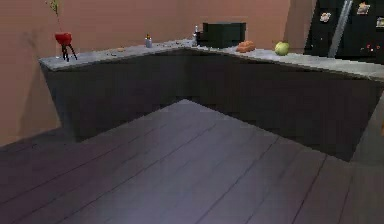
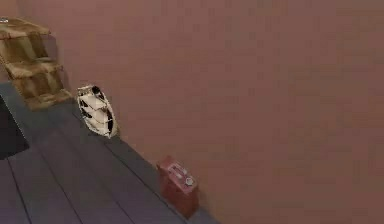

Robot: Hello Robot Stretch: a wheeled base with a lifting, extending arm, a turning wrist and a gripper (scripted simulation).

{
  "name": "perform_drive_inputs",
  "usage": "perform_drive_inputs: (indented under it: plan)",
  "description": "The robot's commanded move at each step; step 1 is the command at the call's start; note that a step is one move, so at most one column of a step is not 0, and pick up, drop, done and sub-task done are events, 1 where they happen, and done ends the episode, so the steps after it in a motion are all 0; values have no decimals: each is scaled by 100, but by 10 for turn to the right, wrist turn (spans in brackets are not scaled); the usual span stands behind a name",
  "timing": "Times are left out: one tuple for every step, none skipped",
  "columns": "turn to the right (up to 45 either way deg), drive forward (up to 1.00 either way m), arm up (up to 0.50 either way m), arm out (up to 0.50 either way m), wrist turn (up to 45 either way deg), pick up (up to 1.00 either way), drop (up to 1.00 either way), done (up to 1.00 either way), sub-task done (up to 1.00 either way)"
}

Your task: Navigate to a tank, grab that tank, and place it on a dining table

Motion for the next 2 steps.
perform_drive_inputs:
  plan:
    - [450,0,0,0,0,0,0,0,0]
    - [360,0,0,0,0,0,0,0,0]
